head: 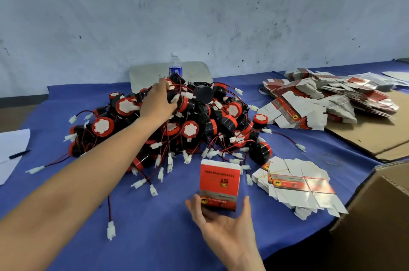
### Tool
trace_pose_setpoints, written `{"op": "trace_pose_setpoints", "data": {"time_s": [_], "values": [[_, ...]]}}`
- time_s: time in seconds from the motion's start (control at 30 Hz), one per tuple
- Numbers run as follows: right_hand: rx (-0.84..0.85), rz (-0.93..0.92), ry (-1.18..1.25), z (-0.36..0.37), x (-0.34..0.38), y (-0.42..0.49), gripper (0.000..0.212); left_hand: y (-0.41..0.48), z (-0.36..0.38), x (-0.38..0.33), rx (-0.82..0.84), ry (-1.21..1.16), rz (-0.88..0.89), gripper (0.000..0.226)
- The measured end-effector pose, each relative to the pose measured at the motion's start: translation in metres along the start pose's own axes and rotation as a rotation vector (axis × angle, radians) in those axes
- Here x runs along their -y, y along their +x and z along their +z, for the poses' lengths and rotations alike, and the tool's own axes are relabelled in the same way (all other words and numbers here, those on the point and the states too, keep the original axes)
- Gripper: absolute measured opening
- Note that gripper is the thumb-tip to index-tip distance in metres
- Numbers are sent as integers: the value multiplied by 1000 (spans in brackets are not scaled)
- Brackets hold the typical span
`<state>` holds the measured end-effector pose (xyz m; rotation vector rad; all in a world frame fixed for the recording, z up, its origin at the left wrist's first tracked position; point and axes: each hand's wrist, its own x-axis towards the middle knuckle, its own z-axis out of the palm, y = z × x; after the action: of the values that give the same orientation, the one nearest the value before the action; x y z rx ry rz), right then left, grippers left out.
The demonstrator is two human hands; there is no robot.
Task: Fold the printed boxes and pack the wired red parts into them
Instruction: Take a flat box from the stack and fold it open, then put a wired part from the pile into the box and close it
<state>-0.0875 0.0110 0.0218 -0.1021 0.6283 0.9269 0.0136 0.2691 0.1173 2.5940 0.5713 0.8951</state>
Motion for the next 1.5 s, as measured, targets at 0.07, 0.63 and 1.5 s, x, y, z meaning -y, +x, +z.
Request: {"op": "trace_pose_setpoints", "data": {"time_s": [0.07, 0.63, 1.5], "values": [[-12, 3, -10, 0, -2, -2, 94, -3, -4, 2, -48, -86, -9, 35], [93, -223, -575, 2, -34, -40, 39, -79, -76, -25, -11, -1171, -243, 50], [273, -667, -2847, 91, 63, 7, 34, -209, 51, -2, 634, -808, -12, 116]]}}
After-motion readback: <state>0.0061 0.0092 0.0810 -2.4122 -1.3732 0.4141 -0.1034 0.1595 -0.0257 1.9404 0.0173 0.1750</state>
